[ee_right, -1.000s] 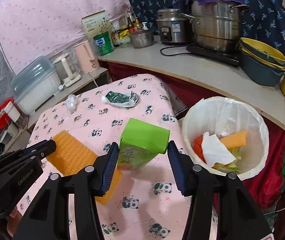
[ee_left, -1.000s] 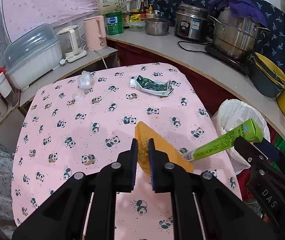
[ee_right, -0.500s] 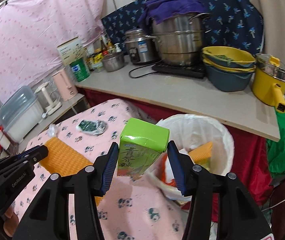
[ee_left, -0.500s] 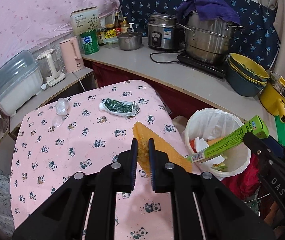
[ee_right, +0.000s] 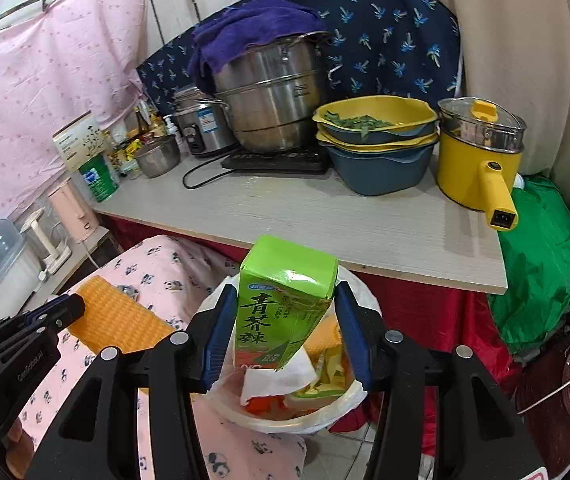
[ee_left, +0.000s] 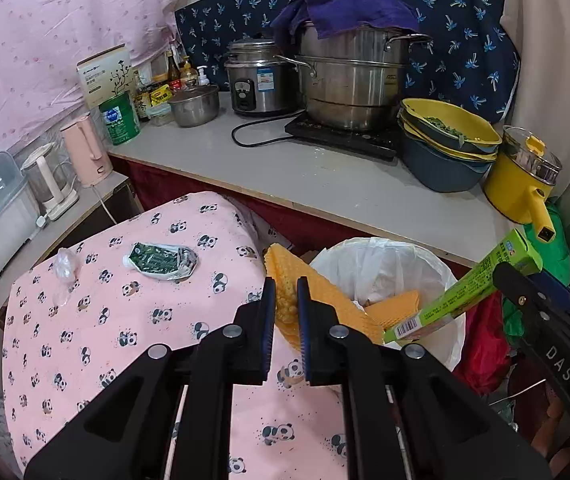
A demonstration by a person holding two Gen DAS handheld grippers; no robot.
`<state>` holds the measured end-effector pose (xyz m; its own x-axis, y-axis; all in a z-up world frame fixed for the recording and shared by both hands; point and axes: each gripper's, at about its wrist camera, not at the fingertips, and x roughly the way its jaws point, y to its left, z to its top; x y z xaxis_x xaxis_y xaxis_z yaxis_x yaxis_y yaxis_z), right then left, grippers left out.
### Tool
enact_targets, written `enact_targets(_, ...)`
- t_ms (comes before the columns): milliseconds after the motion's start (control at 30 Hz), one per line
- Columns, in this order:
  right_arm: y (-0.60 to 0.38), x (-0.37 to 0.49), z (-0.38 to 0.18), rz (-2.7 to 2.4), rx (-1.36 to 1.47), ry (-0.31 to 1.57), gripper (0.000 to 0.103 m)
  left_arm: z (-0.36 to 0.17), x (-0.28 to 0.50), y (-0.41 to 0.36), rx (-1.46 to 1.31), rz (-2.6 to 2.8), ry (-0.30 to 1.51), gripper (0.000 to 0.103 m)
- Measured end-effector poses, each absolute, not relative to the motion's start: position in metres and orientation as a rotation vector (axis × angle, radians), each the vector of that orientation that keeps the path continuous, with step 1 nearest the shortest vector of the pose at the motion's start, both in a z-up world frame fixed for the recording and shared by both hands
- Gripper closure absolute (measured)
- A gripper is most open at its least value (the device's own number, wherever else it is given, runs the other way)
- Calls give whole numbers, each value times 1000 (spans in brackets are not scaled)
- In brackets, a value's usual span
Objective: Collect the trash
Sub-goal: 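Carry the foam net and tea carton over the bin and open both grippers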
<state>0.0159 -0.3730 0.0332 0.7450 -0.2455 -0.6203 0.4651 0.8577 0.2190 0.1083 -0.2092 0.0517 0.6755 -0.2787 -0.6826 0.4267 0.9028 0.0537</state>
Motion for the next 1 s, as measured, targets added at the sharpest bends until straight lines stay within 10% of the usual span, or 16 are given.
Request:
enact_targets(300,-387,34,23,-413,380,633,53,34,127,-244,238,-428,742,90)
enact_targets(433,-388,40,23,-414,386,616,53,32,127,-247,255,-405,712,50)
enact_targets(1000,-360,41,35,-369,361,609,46,33,132,-211,209,-347,731,50)
